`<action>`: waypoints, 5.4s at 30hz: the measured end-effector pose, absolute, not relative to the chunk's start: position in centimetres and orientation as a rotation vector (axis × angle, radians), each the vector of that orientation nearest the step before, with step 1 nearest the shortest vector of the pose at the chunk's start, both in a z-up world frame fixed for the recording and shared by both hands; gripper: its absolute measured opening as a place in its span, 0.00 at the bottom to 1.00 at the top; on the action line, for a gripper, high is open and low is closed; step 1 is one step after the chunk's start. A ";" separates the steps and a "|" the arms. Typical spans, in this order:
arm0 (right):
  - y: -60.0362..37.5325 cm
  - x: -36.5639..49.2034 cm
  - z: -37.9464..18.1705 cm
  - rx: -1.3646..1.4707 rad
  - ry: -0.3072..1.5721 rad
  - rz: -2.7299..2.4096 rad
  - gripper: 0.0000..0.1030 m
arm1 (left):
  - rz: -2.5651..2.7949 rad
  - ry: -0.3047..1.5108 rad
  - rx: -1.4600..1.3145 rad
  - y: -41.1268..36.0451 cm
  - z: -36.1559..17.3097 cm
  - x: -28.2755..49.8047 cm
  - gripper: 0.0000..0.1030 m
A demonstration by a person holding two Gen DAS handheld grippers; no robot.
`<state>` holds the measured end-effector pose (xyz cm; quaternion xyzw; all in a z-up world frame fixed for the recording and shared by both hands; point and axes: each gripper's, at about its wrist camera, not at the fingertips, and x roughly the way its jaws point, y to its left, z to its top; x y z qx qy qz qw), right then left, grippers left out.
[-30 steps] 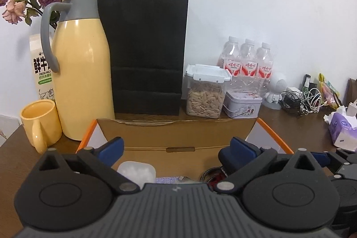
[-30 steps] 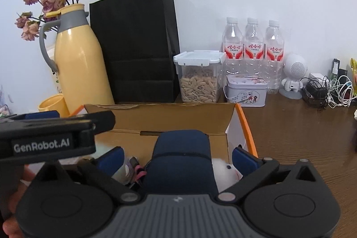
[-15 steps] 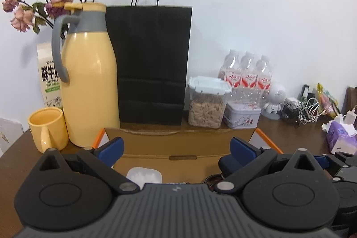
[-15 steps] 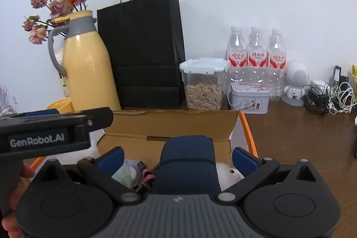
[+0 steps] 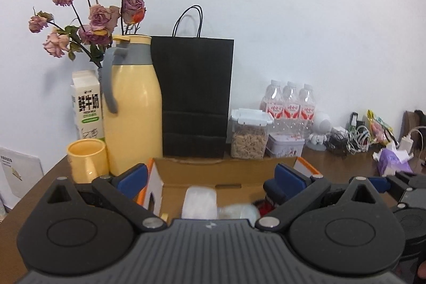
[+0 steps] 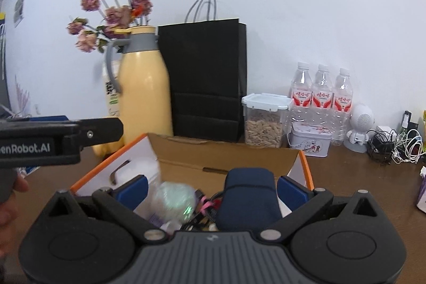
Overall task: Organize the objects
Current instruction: 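Withdraw both open tools from the box back over the table, then lower the right tool onto the white cloth and close while the left tool nears a white cap, then grasp the white cap with the left tool while the right tool lifts the cloth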
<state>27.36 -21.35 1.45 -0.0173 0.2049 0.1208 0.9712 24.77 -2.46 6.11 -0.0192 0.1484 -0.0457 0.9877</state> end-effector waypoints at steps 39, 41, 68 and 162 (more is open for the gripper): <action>-18.8 21.7 -7.9 -0.167 0.740 0.471 1.00 | 0.081 0.521 -0.054 5.5 -0.7 14.2 1.00; -18.9 22.7 -8.1 -0.173 0.726 0.491 1.00 | 0.095 0.523 -0.057 5.8 -0.7 14.1 1.00; -19.4 22.5 -7.8 -0.206 0.629 0.605 0.62 | 0.119 0.576 -0.031 4.3 -1.9 14.5 1.00; -22.9 19.4 -6.4 -0.099 0.512 0.464 0.74 | -0.047 0.520 0.024 -0.9 -3.2 15.5 0.24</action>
